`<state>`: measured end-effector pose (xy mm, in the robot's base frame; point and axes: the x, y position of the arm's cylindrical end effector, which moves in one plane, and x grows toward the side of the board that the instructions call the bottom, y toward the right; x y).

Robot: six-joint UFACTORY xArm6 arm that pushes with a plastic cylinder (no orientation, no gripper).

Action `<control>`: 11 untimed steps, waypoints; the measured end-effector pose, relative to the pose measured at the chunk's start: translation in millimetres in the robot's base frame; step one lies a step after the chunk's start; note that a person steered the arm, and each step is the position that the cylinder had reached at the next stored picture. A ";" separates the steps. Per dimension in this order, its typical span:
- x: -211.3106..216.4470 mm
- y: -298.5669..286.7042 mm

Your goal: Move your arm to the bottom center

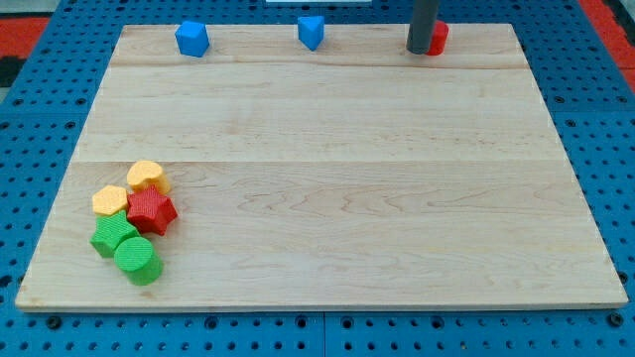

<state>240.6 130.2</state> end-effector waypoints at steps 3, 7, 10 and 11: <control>0.0 -21.8; 83.3 -22.4; 164.4 -22.3; 181.0 -22.3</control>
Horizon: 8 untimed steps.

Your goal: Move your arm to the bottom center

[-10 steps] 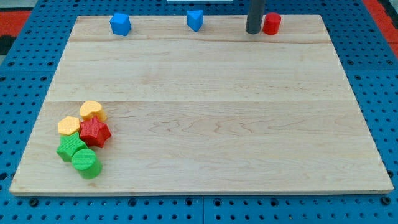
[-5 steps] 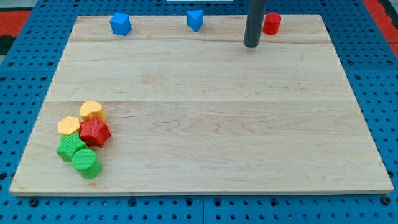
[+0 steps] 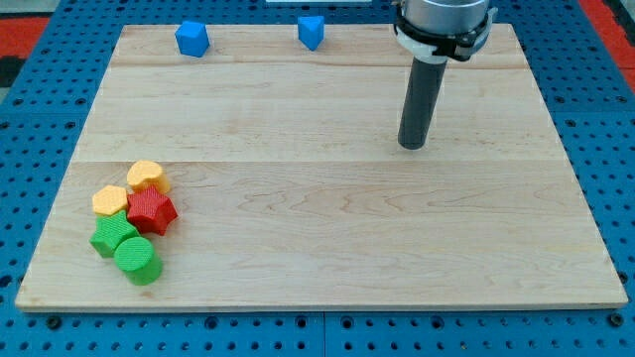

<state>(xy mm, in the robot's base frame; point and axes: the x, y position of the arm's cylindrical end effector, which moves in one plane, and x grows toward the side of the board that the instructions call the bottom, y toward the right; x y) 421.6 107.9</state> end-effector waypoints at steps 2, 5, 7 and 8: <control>69.4 -6.9; 122.3 -39.2; 137.8 -53.7; 146.8 -69.9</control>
<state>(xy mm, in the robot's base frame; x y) 568.3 38.0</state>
